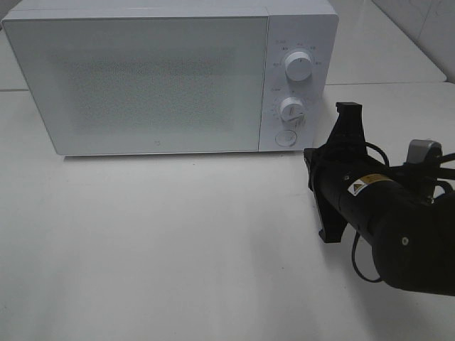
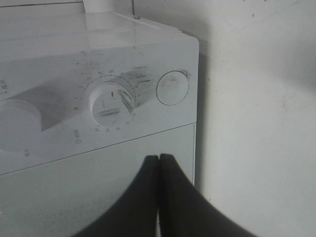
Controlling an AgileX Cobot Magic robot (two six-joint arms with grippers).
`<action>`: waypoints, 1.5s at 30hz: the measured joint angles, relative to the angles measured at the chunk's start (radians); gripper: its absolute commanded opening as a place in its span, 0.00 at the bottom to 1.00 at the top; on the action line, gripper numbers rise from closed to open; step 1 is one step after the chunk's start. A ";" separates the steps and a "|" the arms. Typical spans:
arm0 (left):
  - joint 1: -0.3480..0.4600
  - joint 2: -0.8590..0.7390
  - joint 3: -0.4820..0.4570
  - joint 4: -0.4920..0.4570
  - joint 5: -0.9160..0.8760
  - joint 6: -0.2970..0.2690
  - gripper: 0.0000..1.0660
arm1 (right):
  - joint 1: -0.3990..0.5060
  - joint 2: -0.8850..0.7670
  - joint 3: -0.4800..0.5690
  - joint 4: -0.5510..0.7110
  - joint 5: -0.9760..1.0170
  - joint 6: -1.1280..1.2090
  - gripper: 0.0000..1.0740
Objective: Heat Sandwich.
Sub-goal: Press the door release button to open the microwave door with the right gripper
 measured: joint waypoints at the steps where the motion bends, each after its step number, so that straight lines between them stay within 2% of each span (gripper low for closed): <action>1: 0.000 0.000 0.000 0.000 0.000 0.000 0.91 | -0.006 0.011 -0.009 -0.002 0.003 0.002 0.00; 15: 0.000 0.000 0.000 0.000 0.000 0.000 0.91 | -0.109 0.138 -0.136 -0.091 0.064 0.027 0.00; 23: 0.000 0.000 0.000 0.000 0.000 0.000 0.91 | -0.198 0.234 -0.267 -0.175 0.142 0.027 0.00; 45: 0.000 0.000 0.000 0.000 0.000 0.000 0.91 | -0.260 0.344 -0.411 -0.222 0.205 0.014 0.00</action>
